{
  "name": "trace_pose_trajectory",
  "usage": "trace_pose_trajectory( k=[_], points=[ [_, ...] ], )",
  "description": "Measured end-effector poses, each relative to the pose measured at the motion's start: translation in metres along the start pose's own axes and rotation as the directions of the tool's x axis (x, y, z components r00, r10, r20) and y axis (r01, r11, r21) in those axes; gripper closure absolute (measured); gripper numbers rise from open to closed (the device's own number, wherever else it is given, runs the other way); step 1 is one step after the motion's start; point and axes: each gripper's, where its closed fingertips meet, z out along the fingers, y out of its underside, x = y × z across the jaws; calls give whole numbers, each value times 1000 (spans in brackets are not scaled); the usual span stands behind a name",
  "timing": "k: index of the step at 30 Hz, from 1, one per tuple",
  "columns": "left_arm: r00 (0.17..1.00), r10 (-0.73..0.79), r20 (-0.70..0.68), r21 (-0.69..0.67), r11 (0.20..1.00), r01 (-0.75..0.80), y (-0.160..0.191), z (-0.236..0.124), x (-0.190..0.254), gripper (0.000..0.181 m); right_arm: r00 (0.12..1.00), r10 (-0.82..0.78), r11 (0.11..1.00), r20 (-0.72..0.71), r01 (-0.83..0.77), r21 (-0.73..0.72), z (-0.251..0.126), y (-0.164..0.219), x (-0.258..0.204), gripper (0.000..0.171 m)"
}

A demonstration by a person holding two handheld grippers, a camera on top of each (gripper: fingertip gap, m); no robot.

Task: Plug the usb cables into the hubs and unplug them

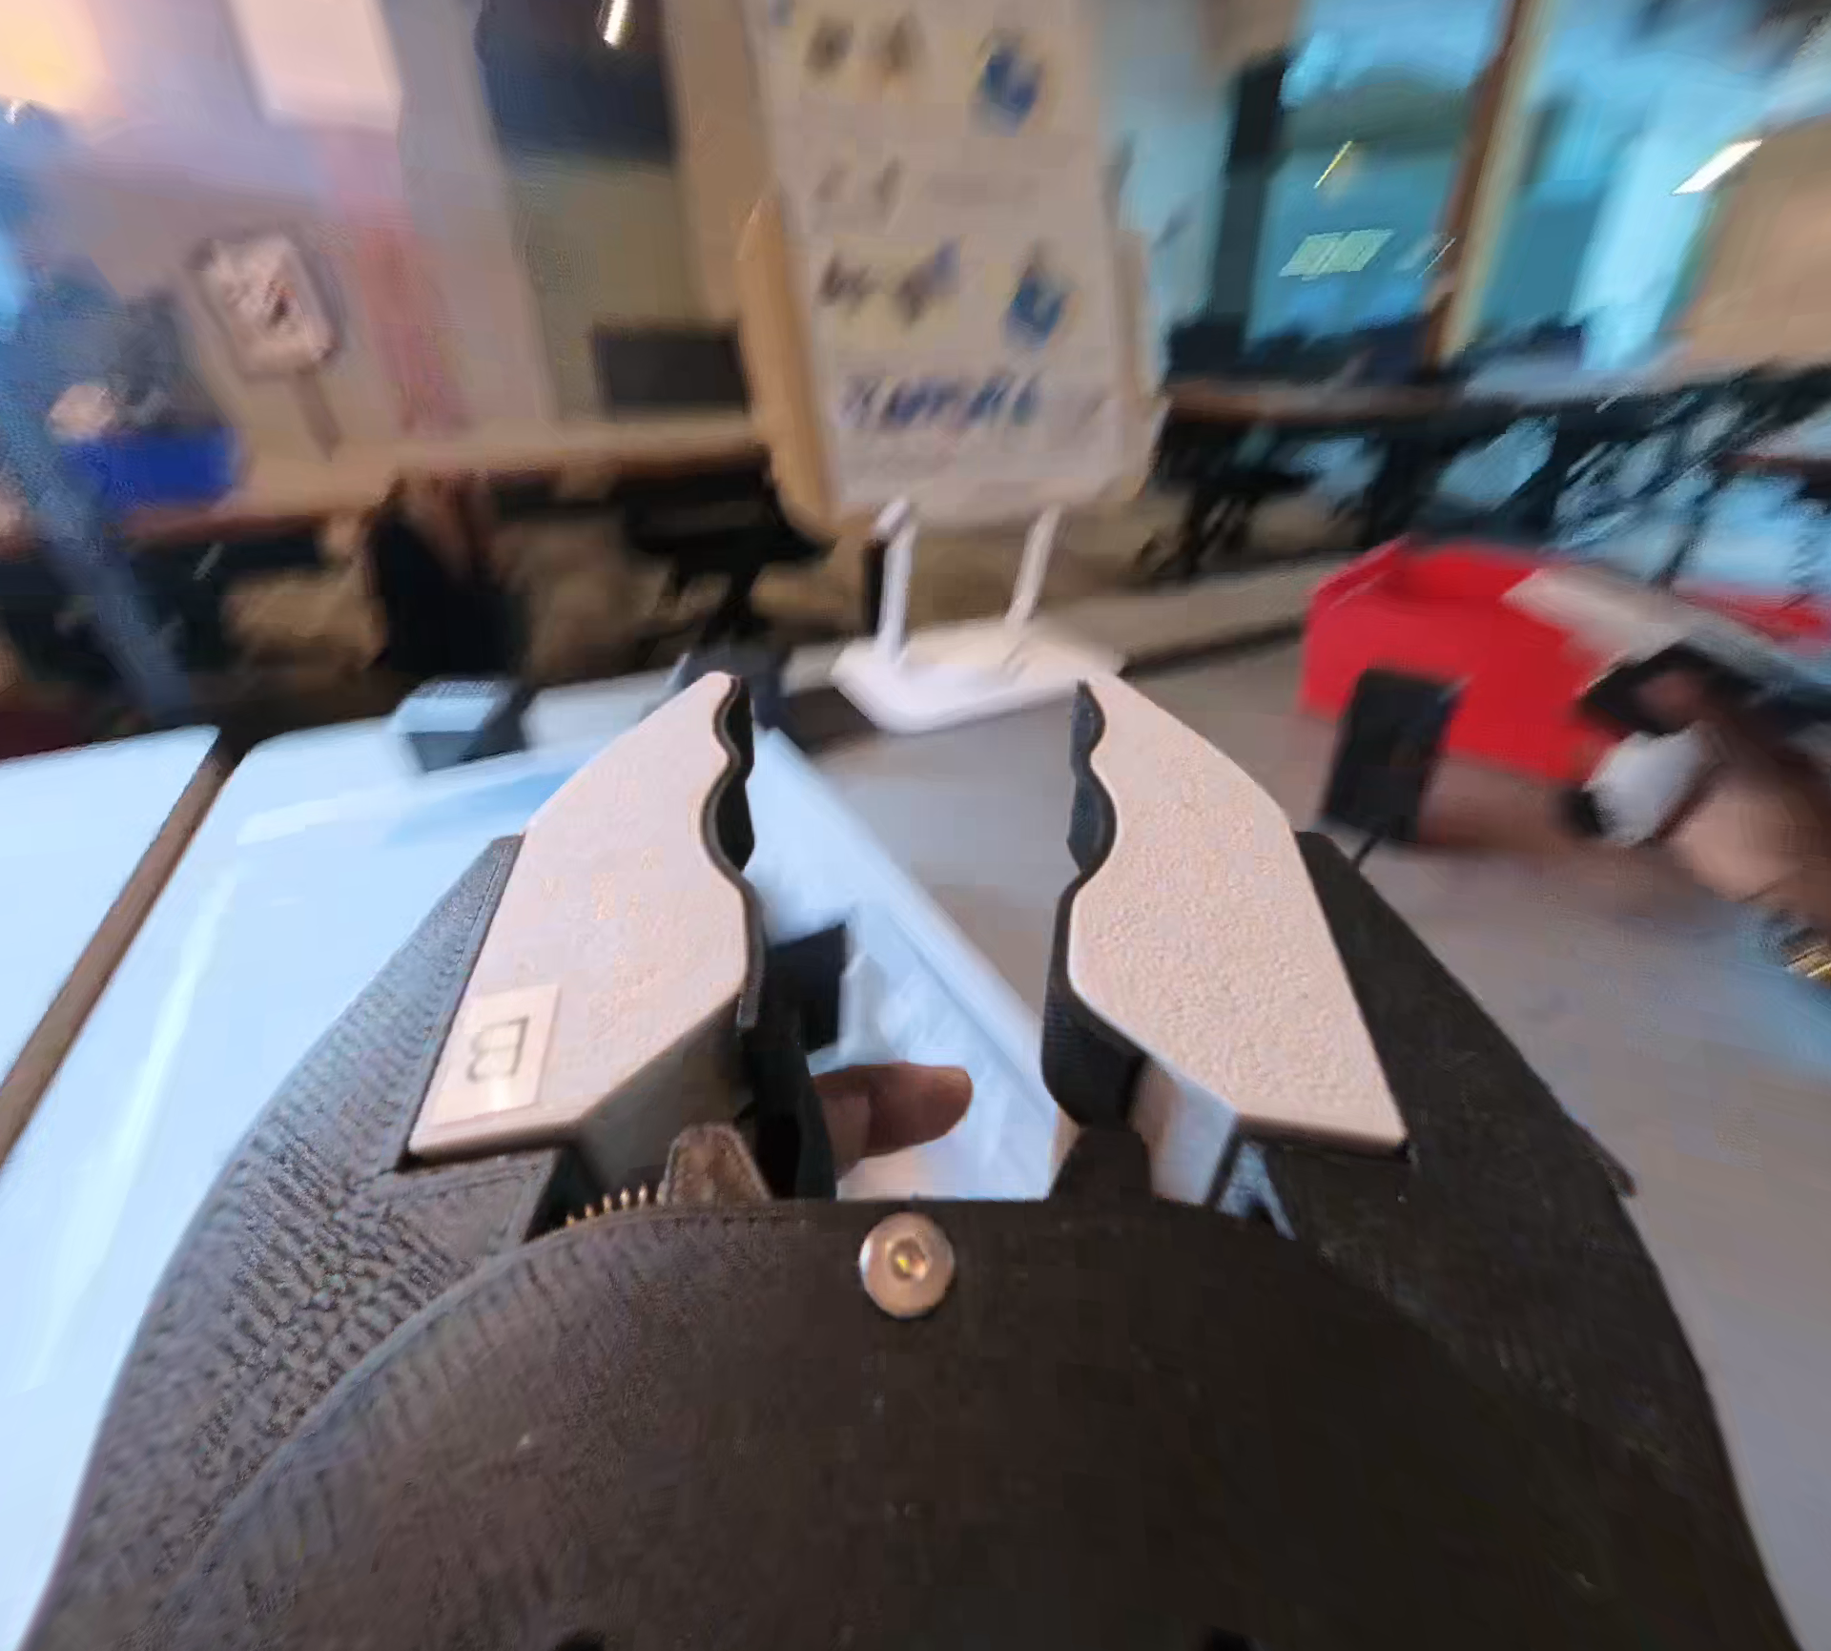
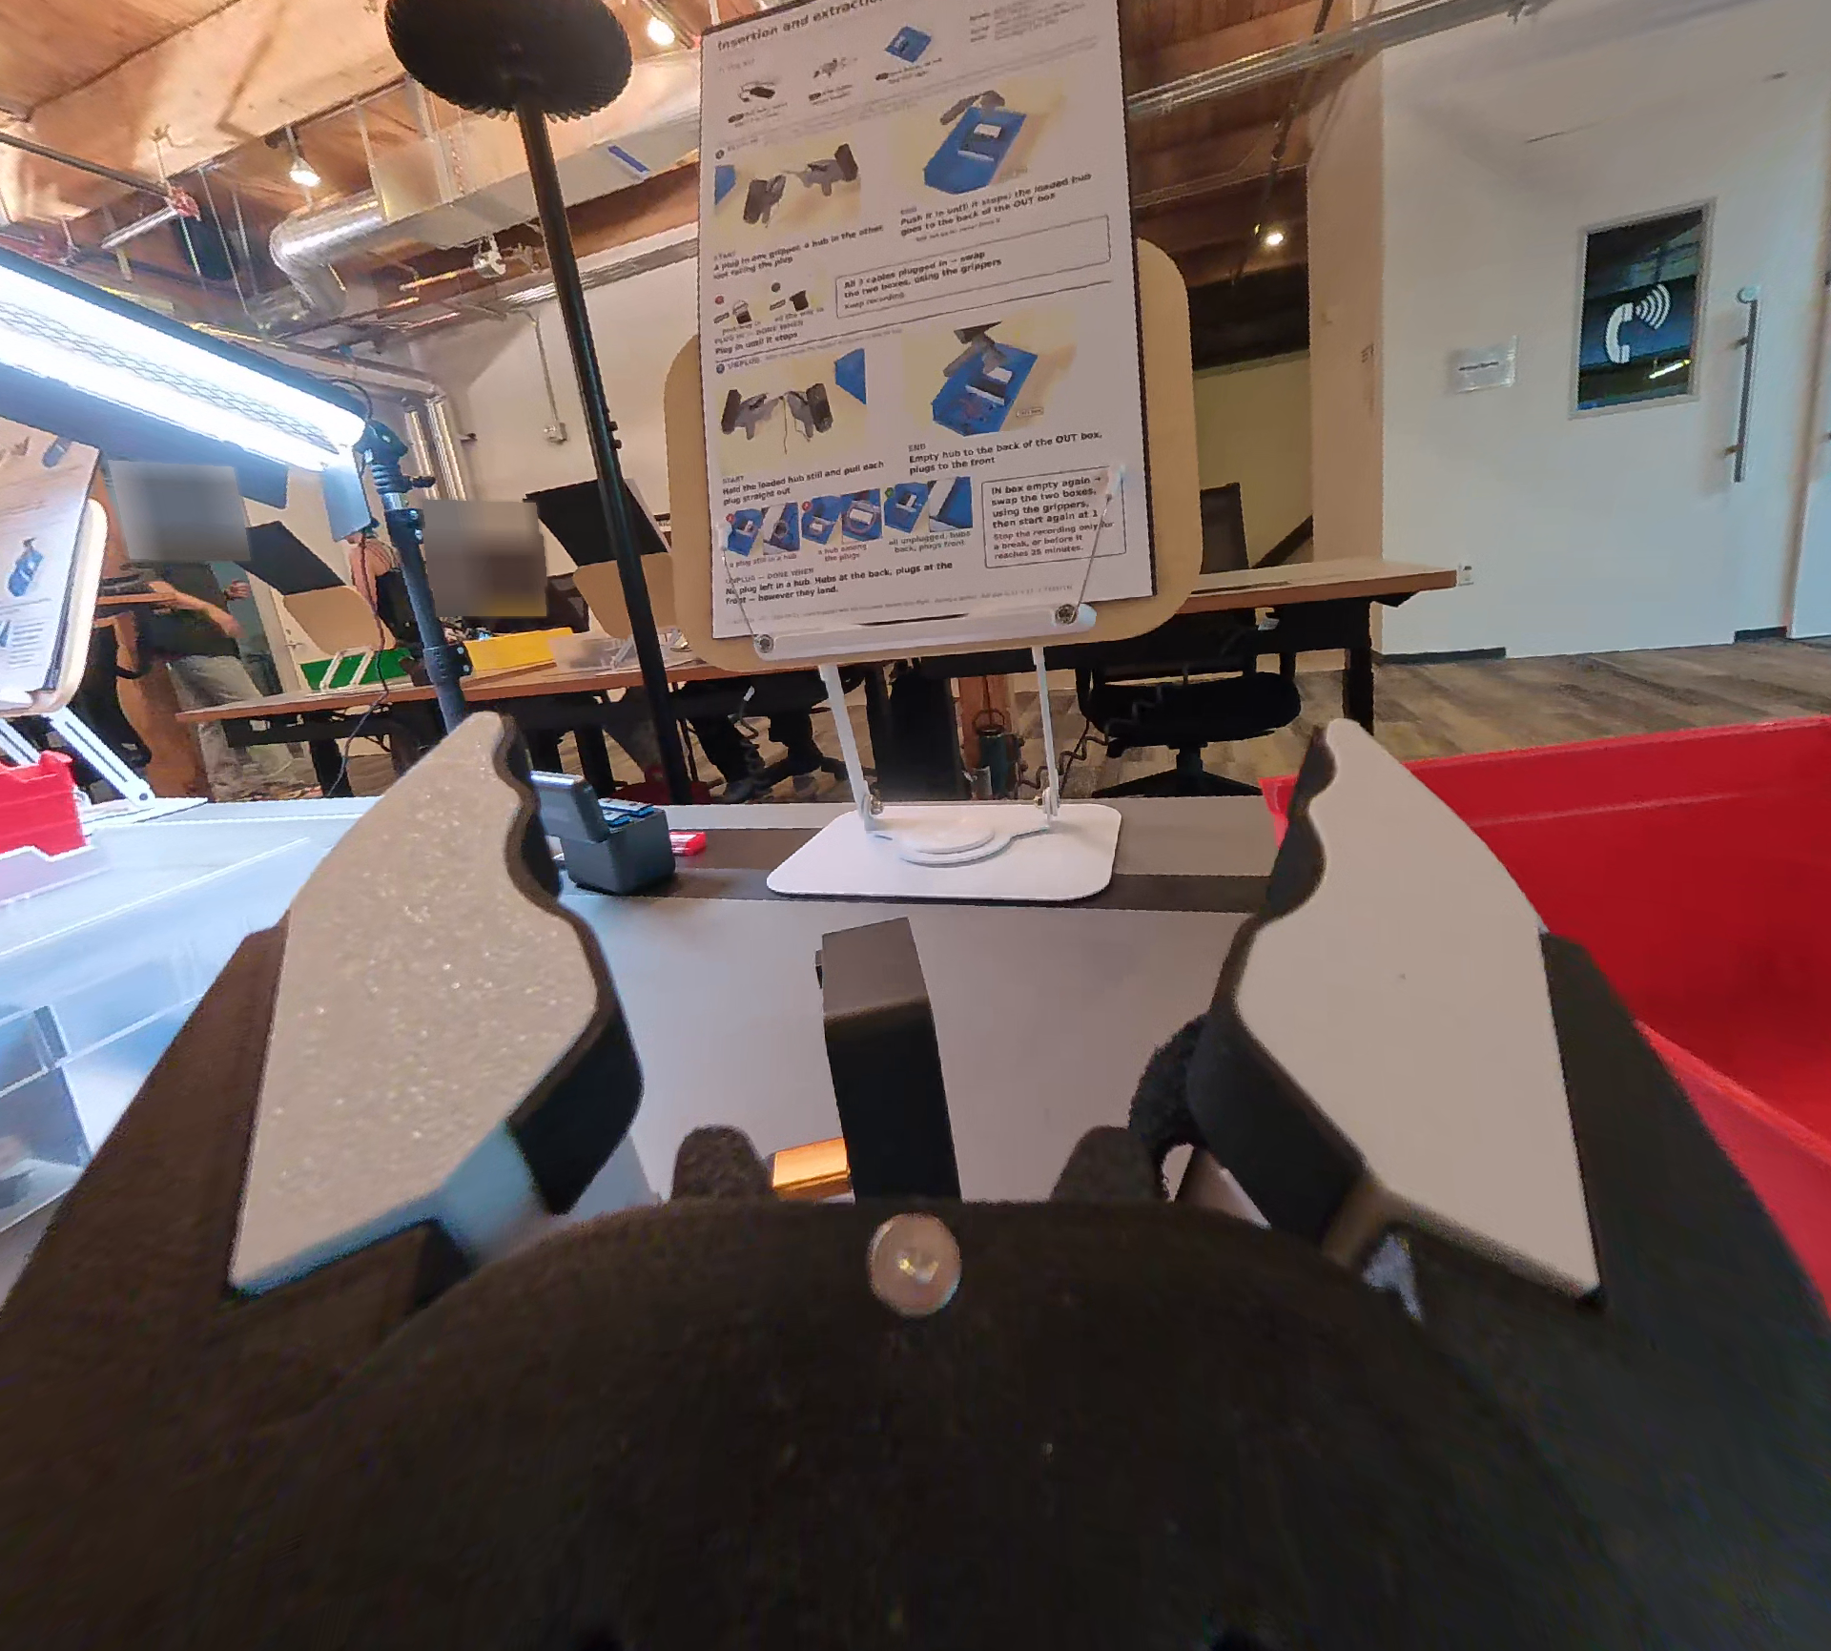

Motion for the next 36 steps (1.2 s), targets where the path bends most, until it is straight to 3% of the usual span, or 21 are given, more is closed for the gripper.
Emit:
trace_pose_trajectory(
  k=[2, 5, 8, 11, 14, 17, 20, 26, 31, 33, 36],
  points=[
    [994, 1, 106, -262, 965, 27, 42, -9, -31, 120, 1000, 7, 1000, -3, -7, -10, 1, 3, 1, 30],
    [998, -22, 57, -530, 847, 49, 105, -10, -33, 127, 1000, 20, 1000, 6, -20, -23, 2, 8, -1, 30],
    [1000, -24, -4, -699, 715, 14, 158, -7, -25, 131, 1000, 23, 999, 6, -22, -34, 2, 11, 0, 31],
    [1000, 8, -7, -757, 653, -10, 178, 0, -30, 134, 999, 41, 998, 9, -41, -50, 3, 16, 0, 31],
    [998, -54, 10, -765, 643, 43, 176, 15, -36, 139, 998, 57, 996, 21, -55, -65, 4, 21, -3, 31],
    [997, -71, 34, -825, 561, 68, 186, 24, -47, 142, 999, 36, 997, 28, -34, -67, 4, 21, -5, 32],
    [994, -112, 14, -846, 529, 71, 195, 36, -45, 151, 999, 24, 998, 30, -23, -65, 4, 21, -5, 34],
    [999, -16, 35, -927, 373, 38, 222, 28, -53, 157, 998, 59, 996, 38, -56, -66, 4, 20, -6, 36],
    [1000, 15, -4, -923, 385, -9, 221, 30, -50, 166, 998, 46, 997, 46, -43, -60, 4, 17, -8, 37],
    [999, 39, 17, -900, 437, -2, 210, 30, -51, 166, 998, 44, 997, 43, -42, -58, 4, 16, -6, 38],
    [995, 74, 63, -815, 580, 9, 172, 31, -52, 167, 997, 61, 996, 41, -59, -60, 4, 17, -5, 39]
  ],
)
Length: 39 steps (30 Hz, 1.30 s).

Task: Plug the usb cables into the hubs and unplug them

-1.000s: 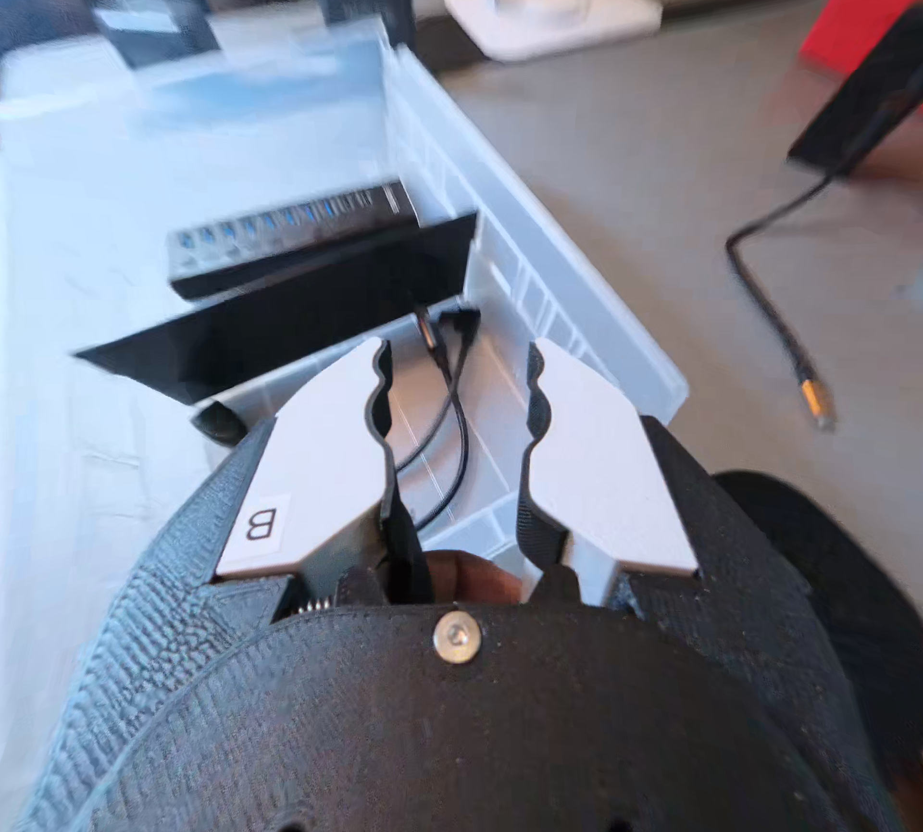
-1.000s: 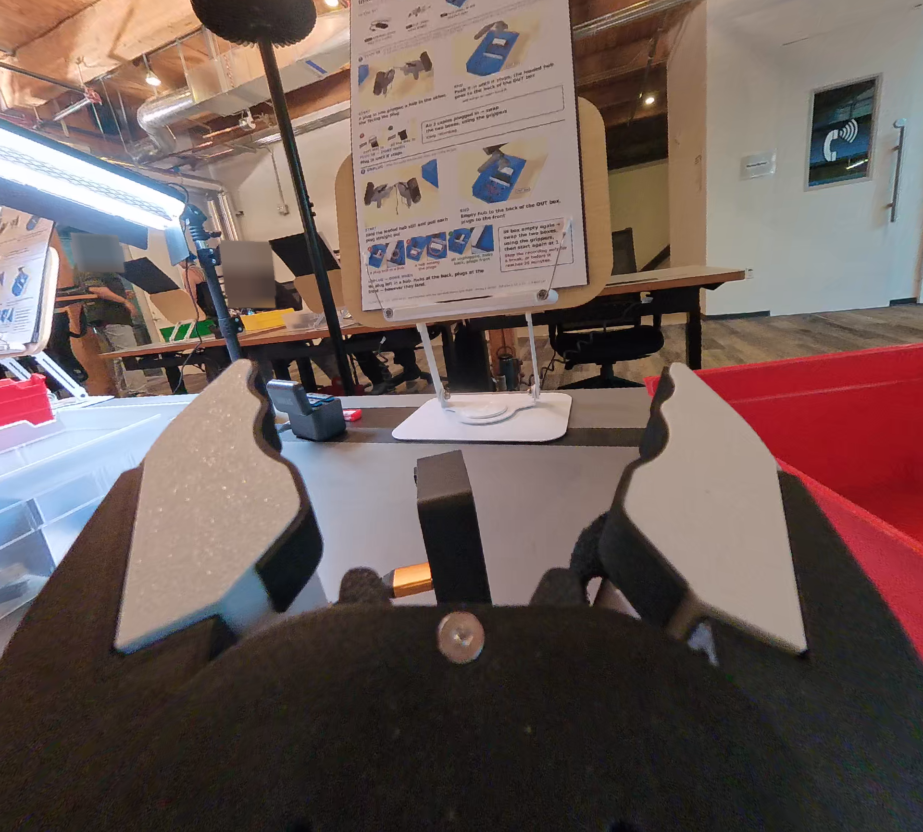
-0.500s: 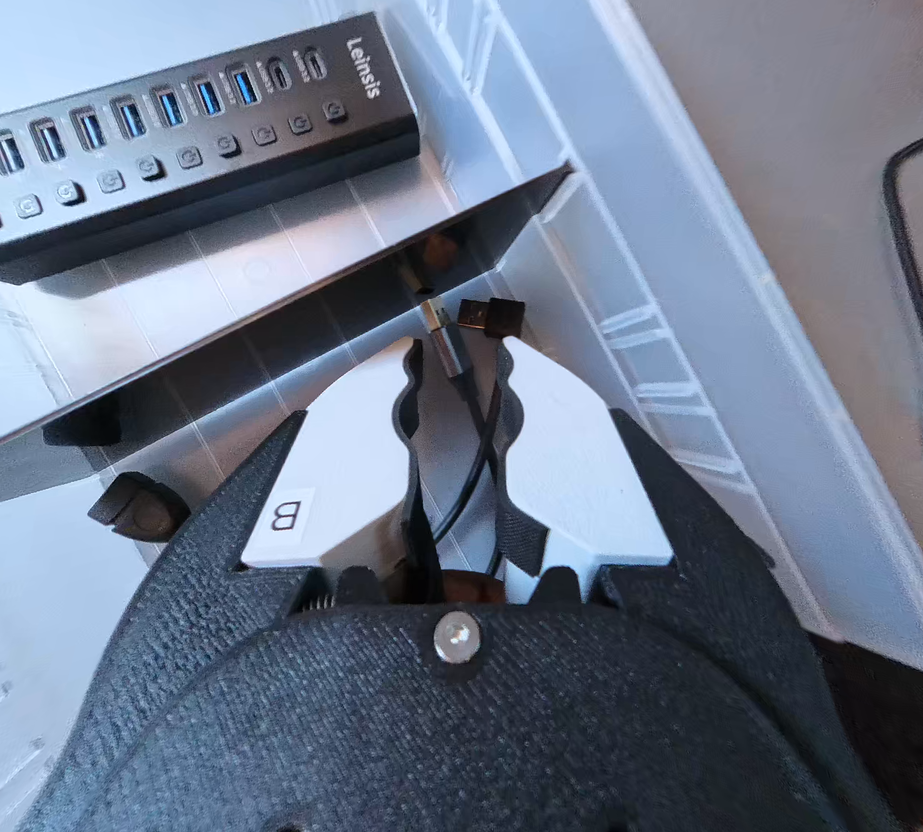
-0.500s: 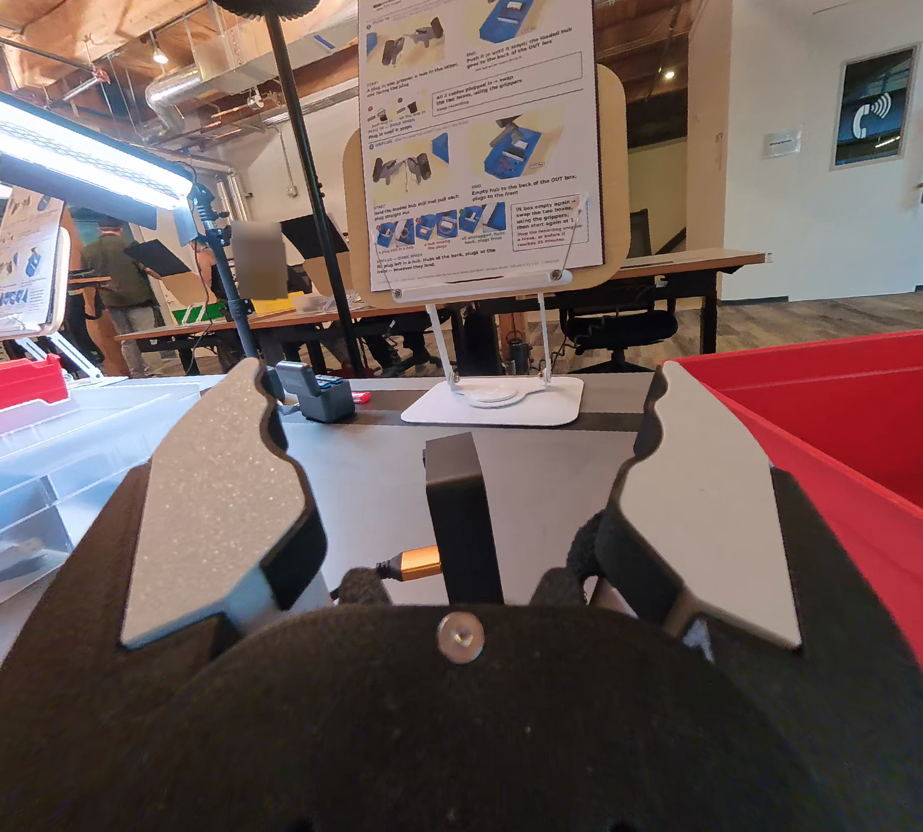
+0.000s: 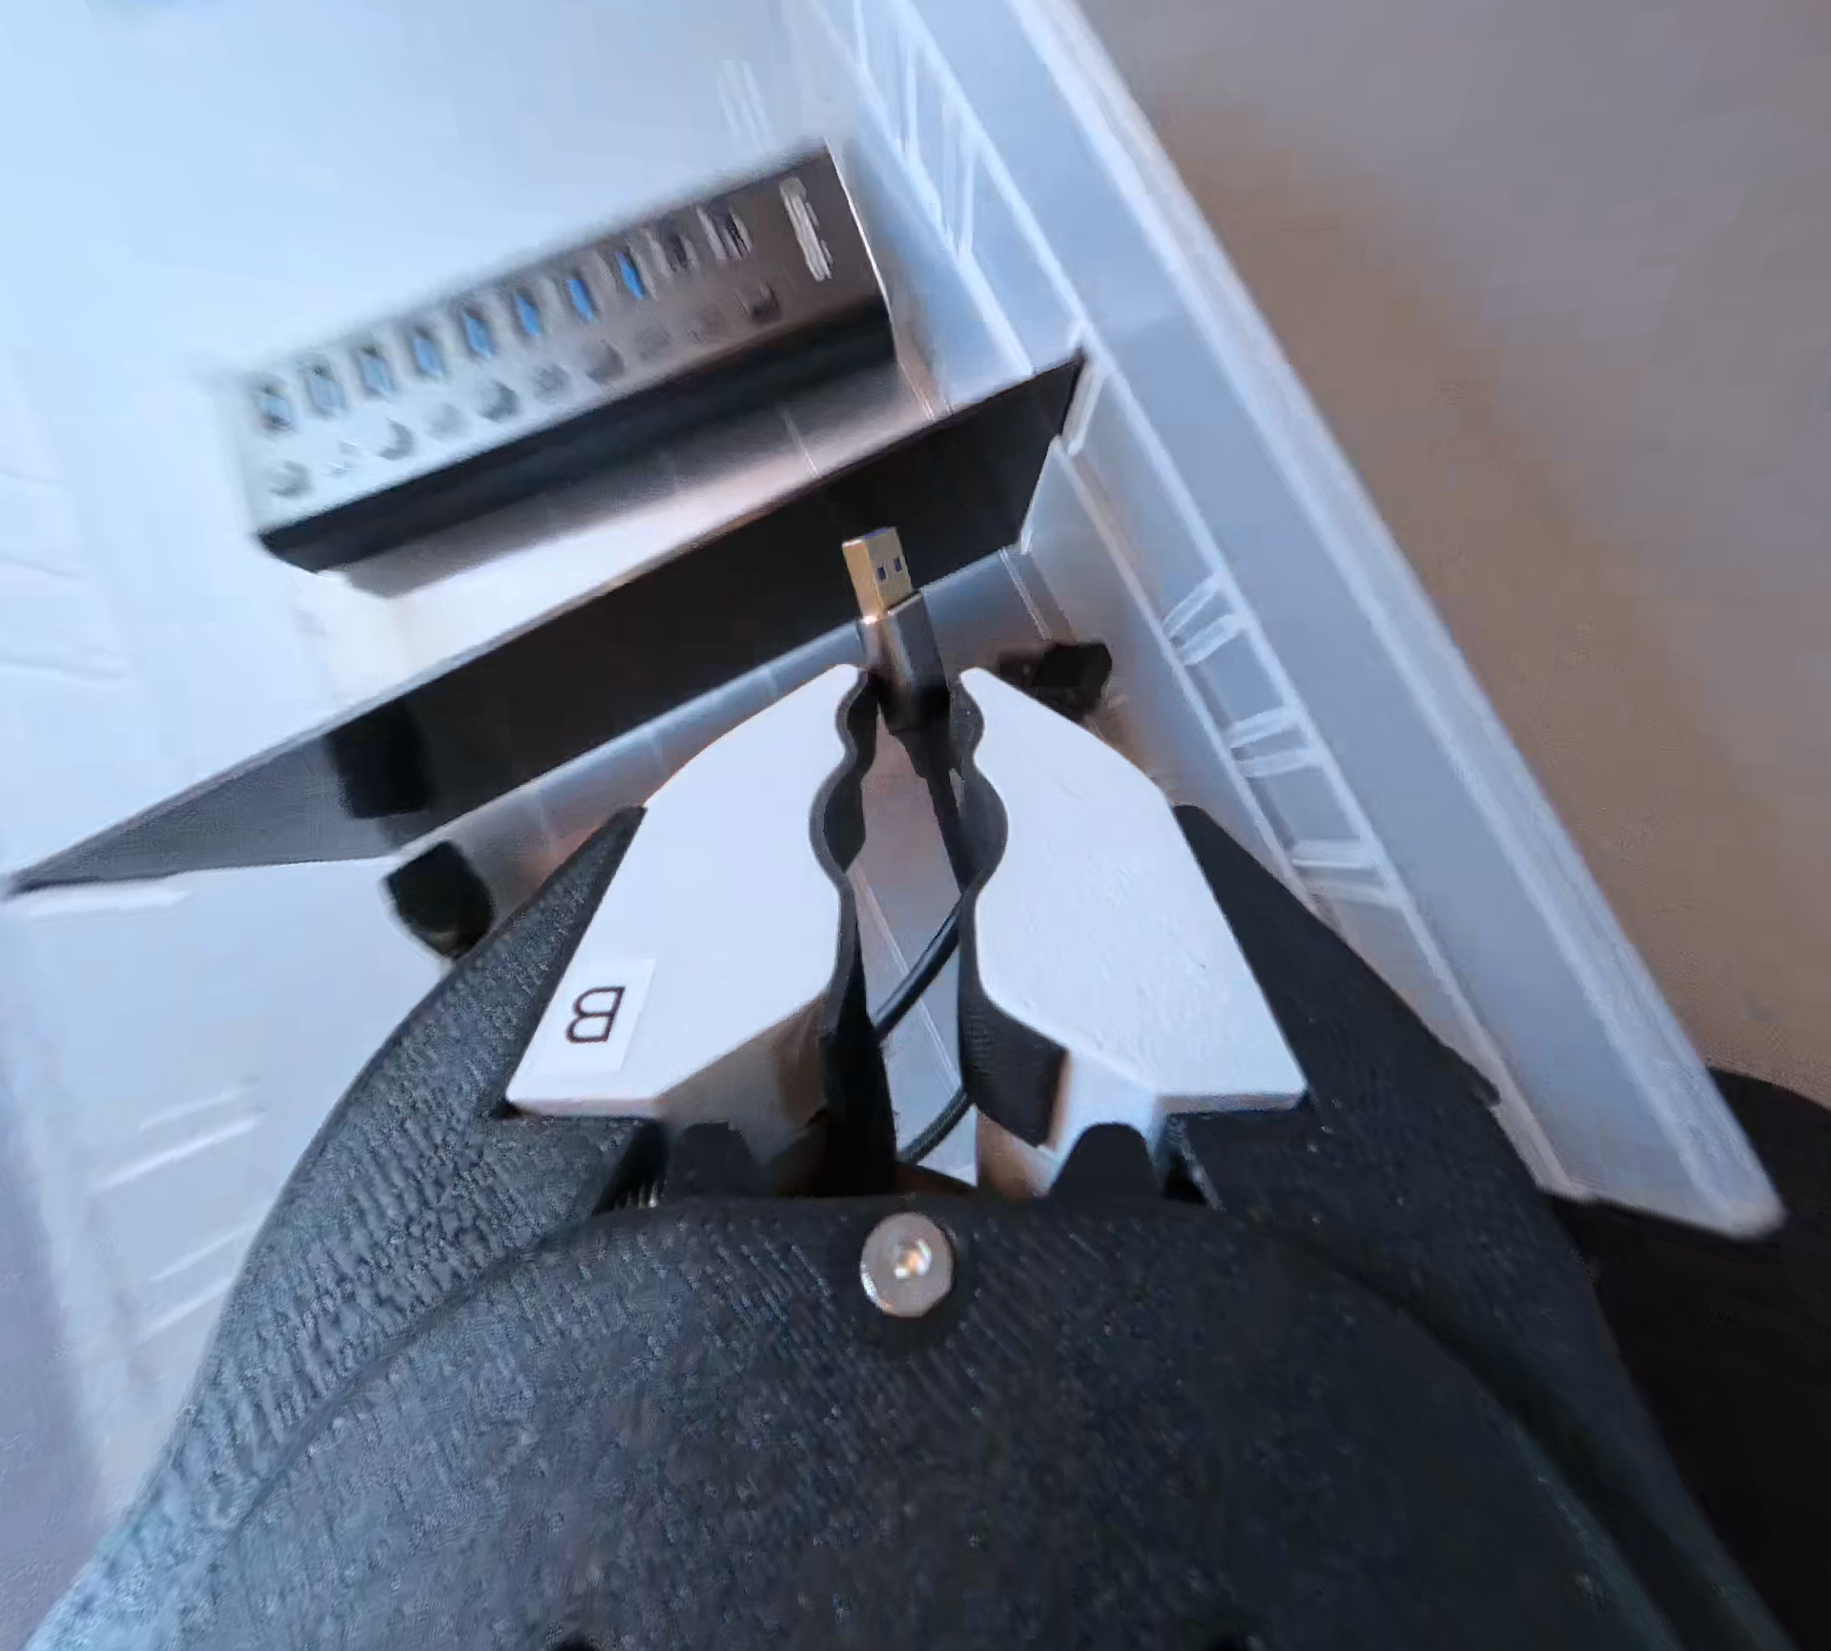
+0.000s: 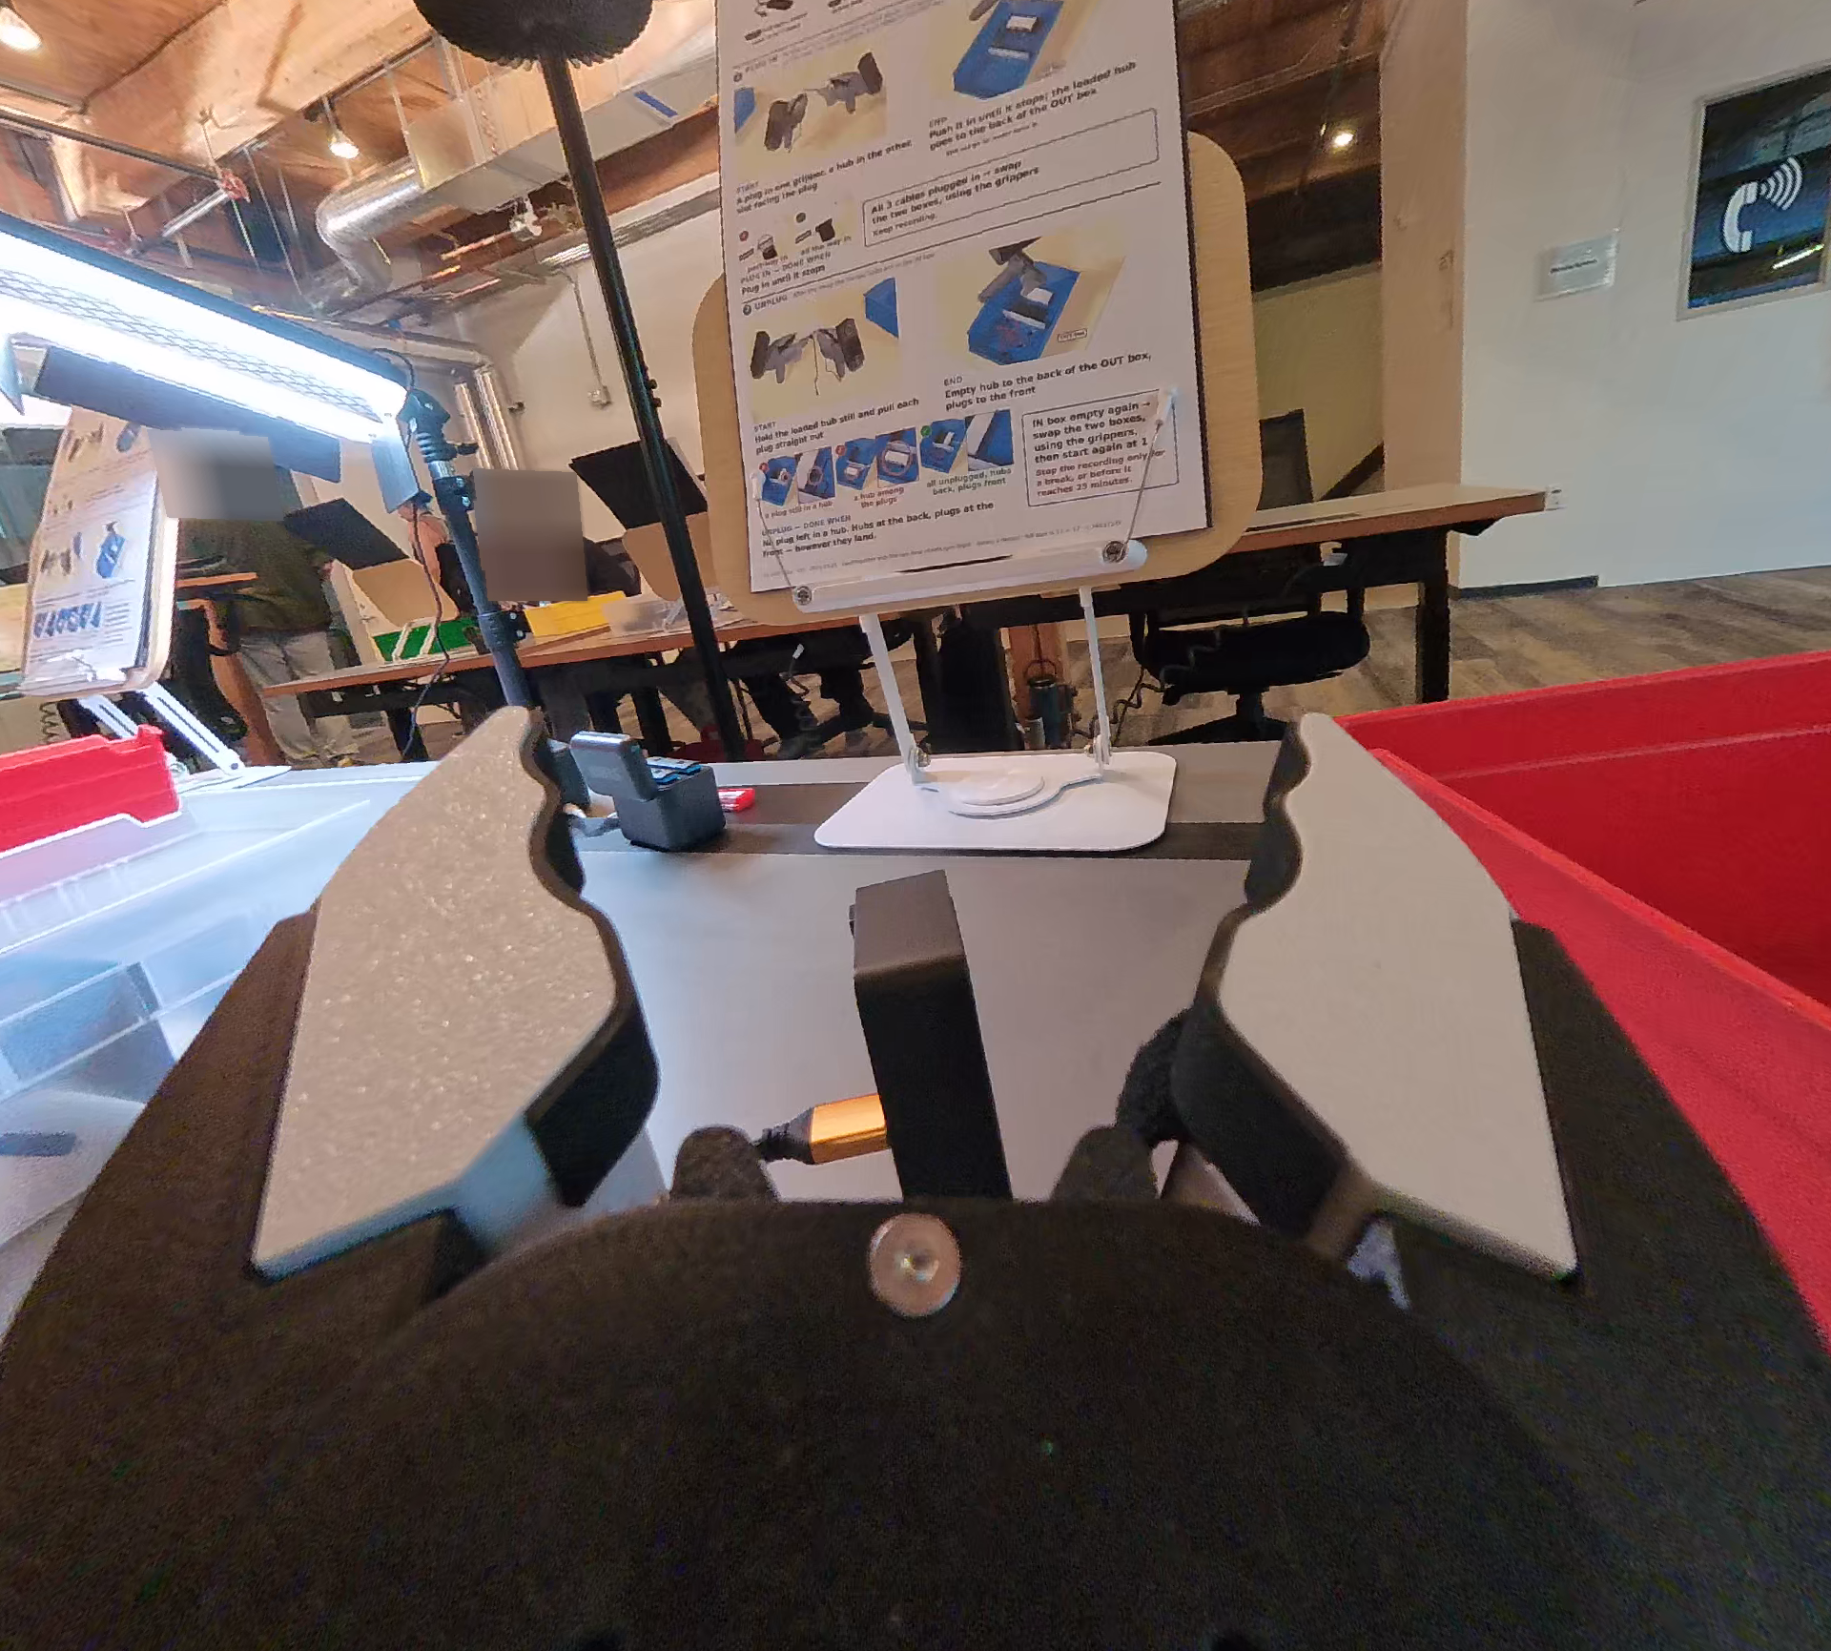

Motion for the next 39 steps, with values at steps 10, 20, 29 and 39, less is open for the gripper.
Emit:
trace_pose_trajectory(
  k=[10, 20, 29, 39],
  points=[
    [993, -118, 4, 773, 631, 72, -84, -137, -22, 168, 1000, -2, 1000, 17, 1, 13, -1, -4, -3, 40],
    [984, -133, 121, 992, 50, -115, -118, -272, 7, 173, 994, 110, 990, -25, -107, 92, -5, -25, 21, 42],
    [924, 372, -85, 994, 96, 53, -172, -239, 182, 173, 987, 157, 973, -12, -153, 174, -12, -49, 35, 54],
    [820, 474, -320, 866, 498, 50, -140, -63, 250, 173, 957, 215, 951, 197, -251, 180, -17, -59, 17, 94]
  ],
)
